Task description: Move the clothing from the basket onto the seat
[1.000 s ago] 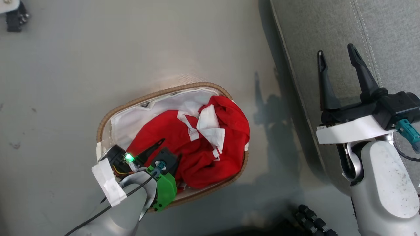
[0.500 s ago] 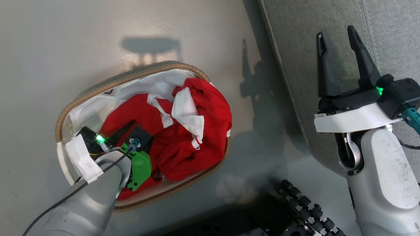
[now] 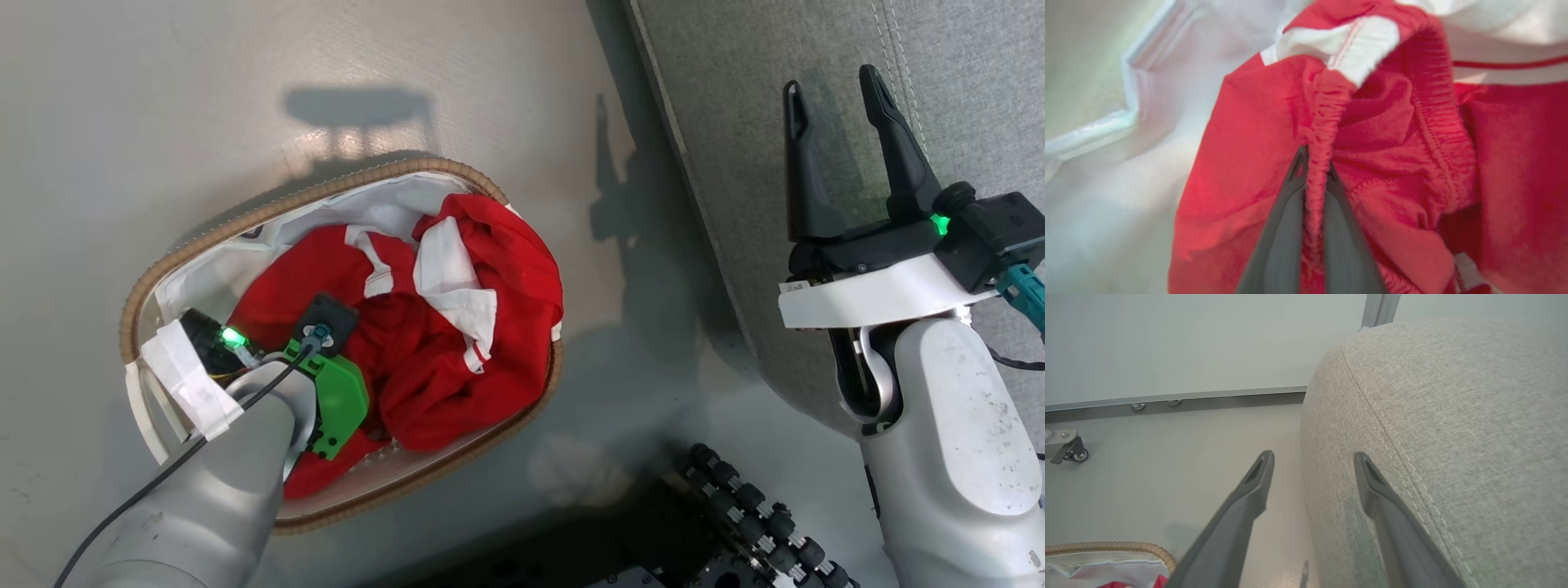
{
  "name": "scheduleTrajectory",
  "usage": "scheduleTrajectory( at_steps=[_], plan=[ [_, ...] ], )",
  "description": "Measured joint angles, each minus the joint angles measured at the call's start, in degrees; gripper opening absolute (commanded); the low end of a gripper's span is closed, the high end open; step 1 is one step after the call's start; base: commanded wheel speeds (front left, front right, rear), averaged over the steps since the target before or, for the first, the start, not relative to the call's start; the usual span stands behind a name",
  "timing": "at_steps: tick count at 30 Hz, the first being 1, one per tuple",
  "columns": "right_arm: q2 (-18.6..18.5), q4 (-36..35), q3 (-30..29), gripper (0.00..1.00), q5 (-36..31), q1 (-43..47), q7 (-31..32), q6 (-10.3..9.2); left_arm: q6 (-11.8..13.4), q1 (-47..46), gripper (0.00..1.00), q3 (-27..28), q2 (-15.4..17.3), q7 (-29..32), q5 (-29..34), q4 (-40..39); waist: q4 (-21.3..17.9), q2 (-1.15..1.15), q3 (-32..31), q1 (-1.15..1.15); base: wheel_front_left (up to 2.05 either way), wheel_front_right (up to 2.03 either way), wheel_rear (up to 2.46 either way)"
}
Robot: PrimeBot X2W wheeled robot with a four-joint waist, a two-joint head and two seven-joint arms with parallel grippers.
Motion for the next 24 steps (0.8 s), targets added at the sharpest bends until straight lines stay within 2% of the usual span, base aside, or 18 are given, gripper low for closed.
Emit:
scheduleTrajectory(
  at_steps=[7, 17, 24],
  plan=[
    [0.0, 0.6, -0.3, 1.0, -1.1, 0.0, 0.0, 0.0, -0.3, 0.0, 0.0, 0.0, -0.8, -0.5, -0.6, -3.8, 1.1, 0.0, -2.4, 0.0, 0.0, 0.0, 0.0],
    [0.0, 1.7, -1.0, 1.0, -5.0, 2.9, 0.0, 0.0, -0.3, 3.6, 0.0, 1.7, 0.7, -0.6, -1.2, -18.7, 3.4, 0.0, -9.2, 0.0, 0.0, 0.0, 0.0],
    [0.0, 3.1, -1.3, 1.0, -7.9, 7.3, 0.0, 0.0, -0.4, 6.7, 0.0, 2.5, 1.8, -0.6, -0.4, -28.1, 5.2, 0.0, -16.4, 0.0, 0.0, 0.0, 0.0]
  ],
)
